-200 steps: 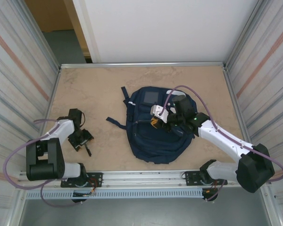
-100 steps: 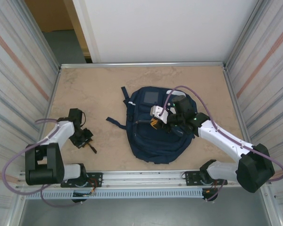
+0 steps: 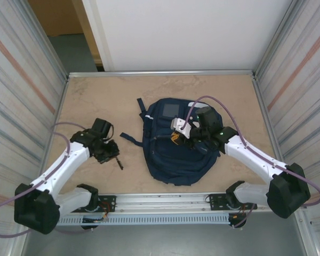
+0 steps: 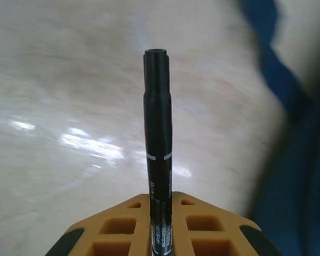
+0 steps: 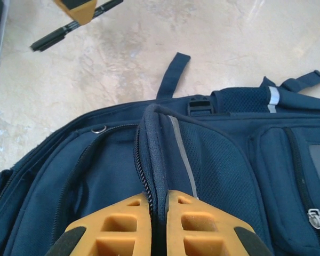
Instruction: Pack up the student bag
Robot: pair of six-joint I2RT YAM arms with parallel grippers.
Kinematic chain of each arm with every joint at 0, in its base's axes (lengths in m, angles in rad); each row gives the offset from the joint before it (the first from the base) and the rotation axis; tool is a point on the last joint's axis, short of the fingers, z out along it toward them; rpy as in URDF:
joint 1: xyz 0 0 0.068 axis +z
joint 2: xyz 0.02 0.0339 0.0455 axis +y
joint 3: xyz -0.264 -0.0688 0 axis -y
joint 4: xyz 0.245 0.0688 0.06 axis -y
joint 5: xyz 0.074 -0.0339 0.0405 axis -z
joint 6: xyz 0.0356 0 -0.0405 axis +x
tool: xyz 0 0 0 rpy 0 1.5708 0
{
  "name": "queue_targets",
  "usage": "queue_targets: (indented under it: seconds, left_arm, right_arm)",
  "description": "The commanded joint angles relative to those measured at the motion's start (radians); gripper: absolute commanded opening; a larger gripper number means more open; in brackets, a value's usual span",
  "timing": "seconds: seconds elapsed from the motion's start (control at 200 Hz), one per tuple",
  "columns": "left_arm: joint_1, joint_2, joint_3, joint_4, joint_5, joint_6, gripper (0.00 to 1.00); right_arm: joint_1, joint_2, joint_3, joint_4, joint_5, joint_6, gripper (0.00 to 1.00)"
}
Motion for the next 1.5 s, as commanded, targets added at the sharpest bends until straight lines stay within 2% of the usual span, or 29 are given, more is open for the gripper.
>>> queue_targets:
  seconds: [0.0, 0.115, 0.291, 0.396, 0.521, 0.626, 0.722, 0.832, 0.907, 1.002, 1.102, 1.198, 1.263, 1.358, 1.493]
  left_arm:
    - [-0.146, -0.033, 0.09, -0.005, -0.028, -0.234, 0.14]
    - [-0.335, -0.037, 0.136, 0.057, -0.194, -0.439, 0.15]
    - [-0.489, 0.017, 0.08, 0.346, -0.251, -0.687, 0.15]
    - [-0.599, 0.082, 0.062, 0.467, -0.343, -0.834, 0.15]
    - [-0.666, 0.189, 0.107, 0.595, -0.377, -0.893, 0.15]
    - [-0.684, 0.283, 0.155, 0.639, -0.369, -0.923, 0.15]
    - [-0.701, 0.337, 0.136, 0.707, -0.429, -1.005, 0.15]
    - [-0.695, 0.408, 0.151, 0.833, -0.431, -0.992, 0.15]
    - [-0.694, 0.456, 0.197, 0.854, -0.416, -0.976, 0.17]
    - [-0.688, 0.501, 0.225, 0.88, -0.355, -0.964, 0.39]
    - [-0.681, 0.49, 0.204, 0.839, -0.322, -0.917, 0.48]
    - [-0.681, 0.412, 0.117, 0.833, -0.344, -0.847, 0.49]
    - [-0.681, 0.329, 0.08, 0.753, -0.366, -0.786, 0.49]
    - [-0.687, 0.181, 0.055, 0.548, -0.432, -0.692, 0.49]
    - [-0.681, -0.029, 0.004, 0.31, -0.518, -0.614, 0.5]
  right_arm:
    - [-0.016, 0.008, 0.031, 0.016, 0.029, 0.053, 0.0]
    - [-0.01, 0.017, 0.028, 0.05, 0.016, 0.078, 0.0]
    - [-0.004, 0.01, 0.011, 0.056, 0.037, 0.08, 0.0]
    - [-0.003, 0.013, 0.013, 0.051, 0.026, 0.078, 0.0]
    - [-0.002, 0.018, 0.009, 0.055, 0.024, 0.081, 0.0]
    - [0.0, 0.024, 0.013, 0.049, 0.015, 0.08, 0.0]
    - [0.001, 0.019, 0.009, 0.052, 0.022, 0.083, 0.0]
    - [0.002, 0.018, 0.016, 0.04, 0.021, 0.081, 0.0]
    - [0.003, 0.016, 0.016, 0.038, 0.024, 0.081, 0.0]
    - [0.002, 0.014, 0.014, 0.034, 0.037, 0.081, 0.0]
    - [0.001, 0.009, 0.012, 0.031, 0.051, 0.081, 0.0]
    - [0.0, 0.004, 0.01, 0.031, 0.062, 0.078, 0.0]
    - [0.0, 0.002, 0.009, 0.035, 0.065, 0.077, 0.0]
    - [-0.002, 0.006, 0.016, 0.031, 0.057, 0.072, 0.0]
    - [0.017, -0.003, 0.008, 0.02, 0.052, 0.054, 0.0]
